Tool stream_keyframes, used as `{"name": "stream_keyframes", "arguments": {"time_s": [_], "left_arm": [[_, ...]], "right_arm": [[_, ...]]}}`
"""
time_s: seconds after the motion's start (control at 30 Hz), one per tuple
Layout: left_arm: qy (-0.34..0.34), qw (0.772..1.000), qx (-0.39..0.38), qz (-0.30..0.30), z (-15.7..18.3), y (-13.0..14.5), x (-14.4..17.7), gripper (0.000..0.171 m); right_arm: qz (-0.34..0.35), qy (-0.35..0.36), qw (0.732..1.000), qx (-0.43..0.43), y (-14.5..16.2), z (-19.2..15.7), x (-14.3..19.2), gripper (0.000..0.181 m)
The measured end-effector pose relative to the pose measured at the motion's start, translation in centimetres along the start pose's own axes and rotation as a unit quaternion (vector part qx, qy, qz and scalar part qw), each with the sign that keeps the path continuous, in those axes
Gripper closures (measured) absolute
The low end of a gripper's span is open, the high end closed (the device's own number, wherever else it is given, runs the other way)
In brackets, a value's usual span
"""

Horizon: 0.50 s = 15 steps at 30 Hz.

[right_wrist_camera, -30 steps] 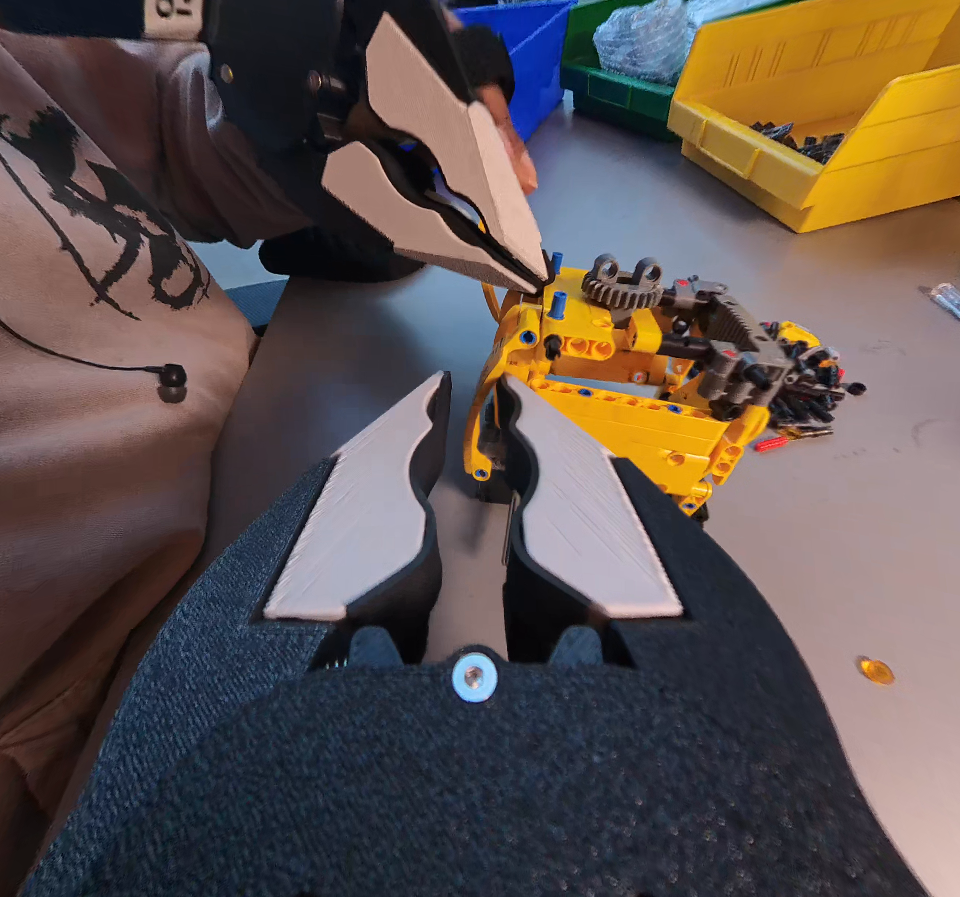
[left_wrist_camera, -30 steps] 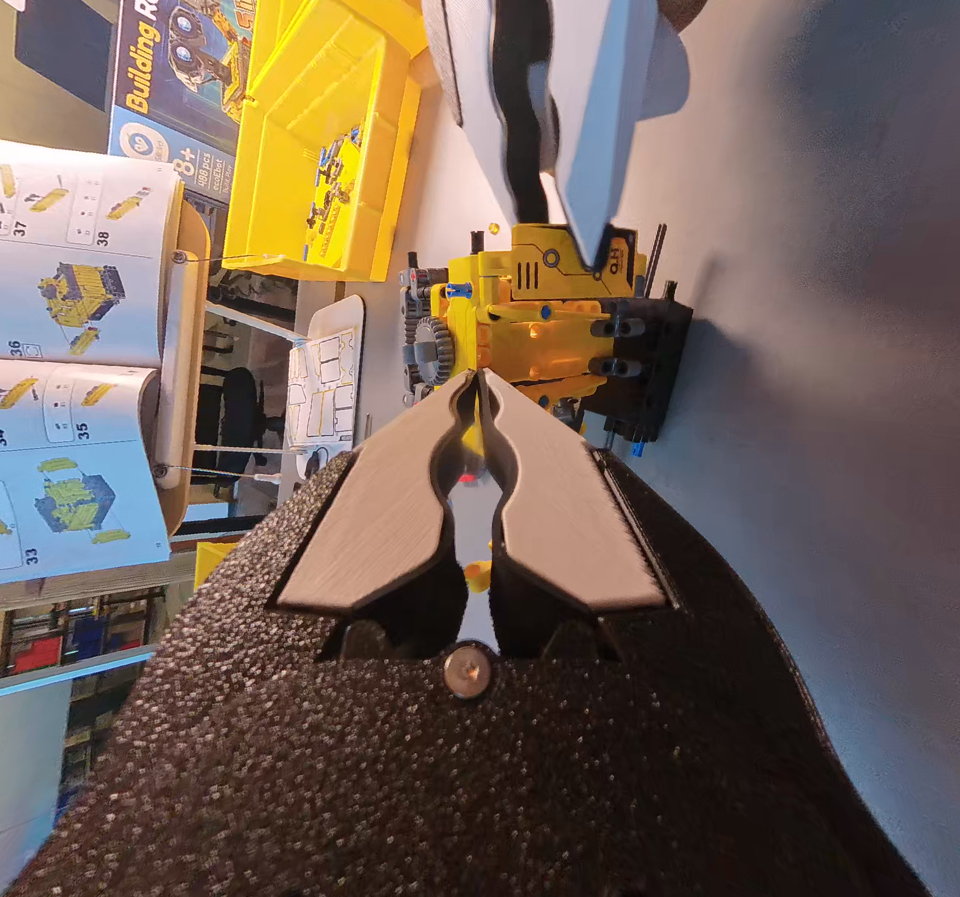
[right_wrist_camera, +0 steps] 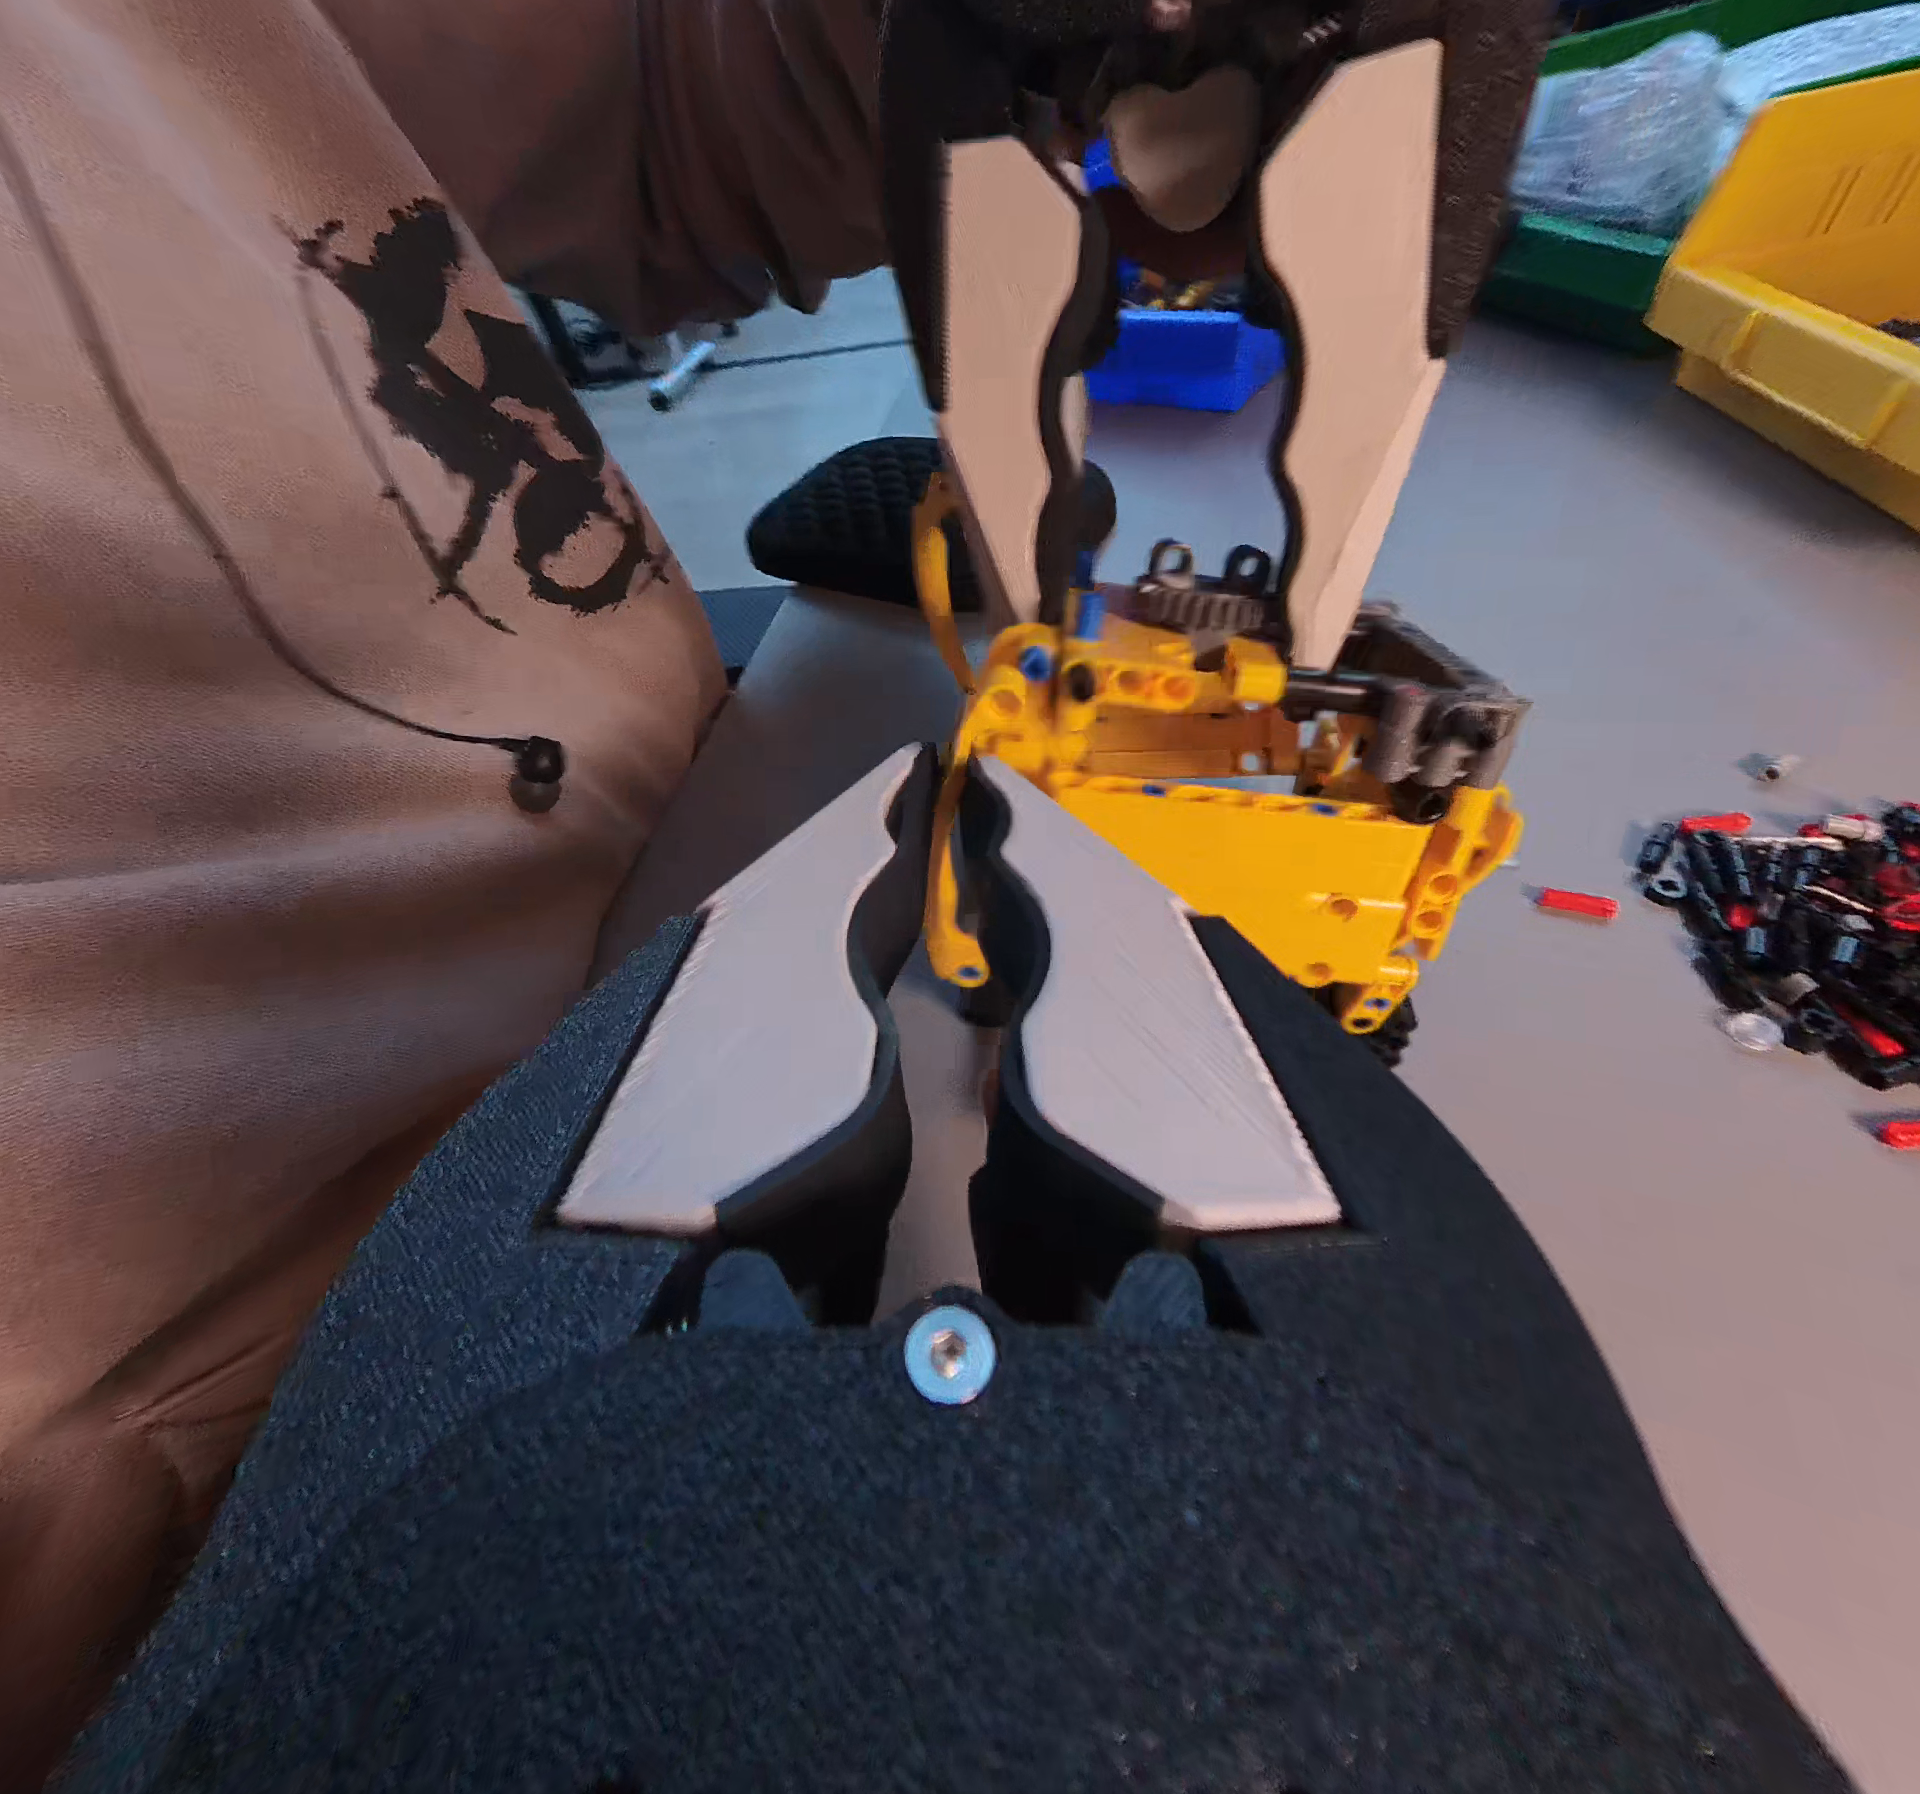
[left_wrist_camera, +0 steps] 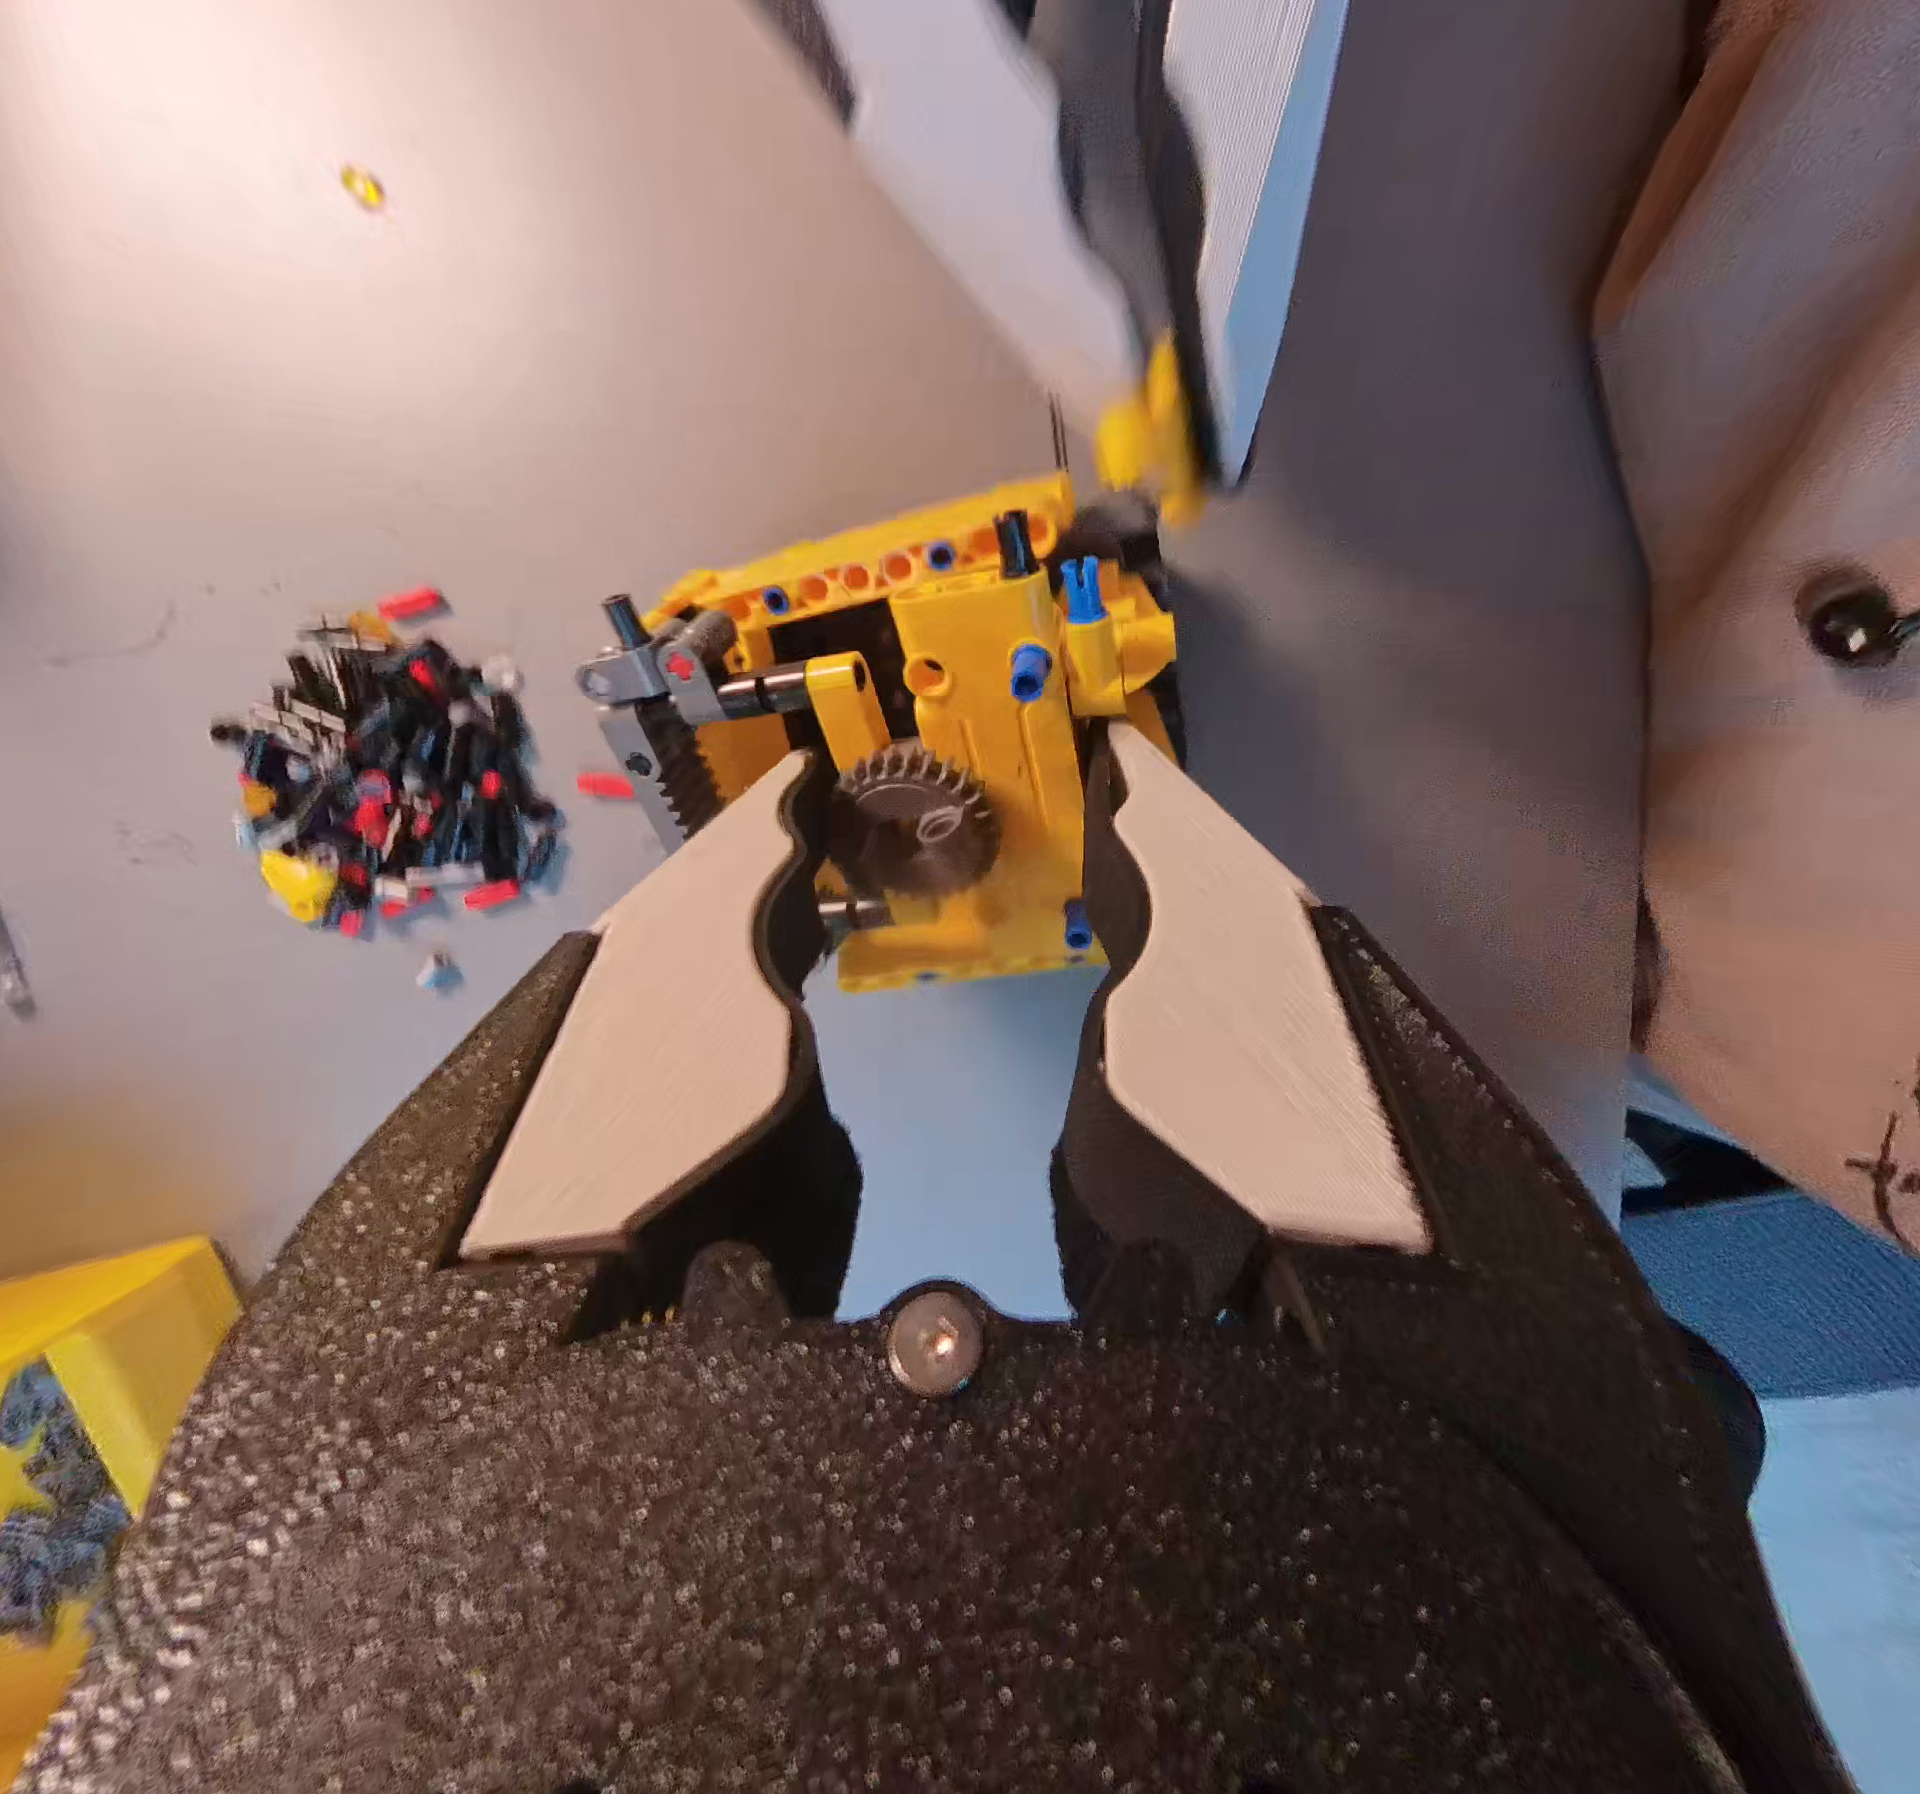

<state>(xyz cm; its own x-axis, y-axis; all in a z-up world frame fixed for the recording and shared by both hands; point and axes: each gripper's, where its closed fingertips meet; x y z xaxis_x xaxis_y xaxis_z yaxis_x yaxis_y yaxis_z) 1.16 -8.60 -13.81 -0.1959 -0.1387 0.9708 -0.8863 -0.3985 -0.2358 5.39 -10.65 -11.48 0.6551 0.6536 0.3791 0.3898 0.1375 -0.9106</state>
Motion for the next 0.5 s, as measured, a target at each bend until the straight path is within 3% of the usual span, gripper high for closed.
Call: {"name": "stream_keyframes", "arguments": {"time_s": [0.13, 0.3, 0.43, 0.5], "left_arm": [[0.002, 0.998, 0.056, 0.042, -0.4, 1.5, 0.2, 0.123], [0.017, 0.998, 0.052, 0.022, 0.2, 1.0, 0.1, 0.123], [0.023, 0.998, 0.055, 0.032, -0.2, 0.3, 0.0, 0.123], [0.018, 0.998, 0.057, 0.037, -0.3, 0.1, 0.0, 0.123]], "right_arm": [[0.032, -0.006, 0.999, -0.023, 0.0, 0.0, 1.4, 0.18], [0.007, -0.036, 0.999, -0.027, 0.3, -0.5, 0.5, 0.18], [-0.017, 0.01, 0.999, 0.027, 0.6, -0.6, -0.4, 0.177], [-0.055, 0.035, 0.996, 0.055, 1.8, -0.2, -0.4, 0.163]]}}
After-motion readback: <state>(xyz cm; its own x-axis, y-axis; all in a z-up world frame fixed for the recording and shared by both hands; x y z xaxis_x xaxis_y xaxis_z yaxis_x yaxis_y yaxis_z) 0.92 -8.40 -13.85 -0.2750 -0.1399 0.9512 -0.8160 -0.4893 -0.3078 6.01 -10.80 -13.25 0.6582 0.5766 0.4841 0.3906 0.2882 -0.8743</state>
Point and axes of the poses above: each gripper's, where its closed fingertips meet, x back along the fingers, y out of its underside, z = x × y across the jaws, and after that the axes turned 9 degrees about -z, right-handed
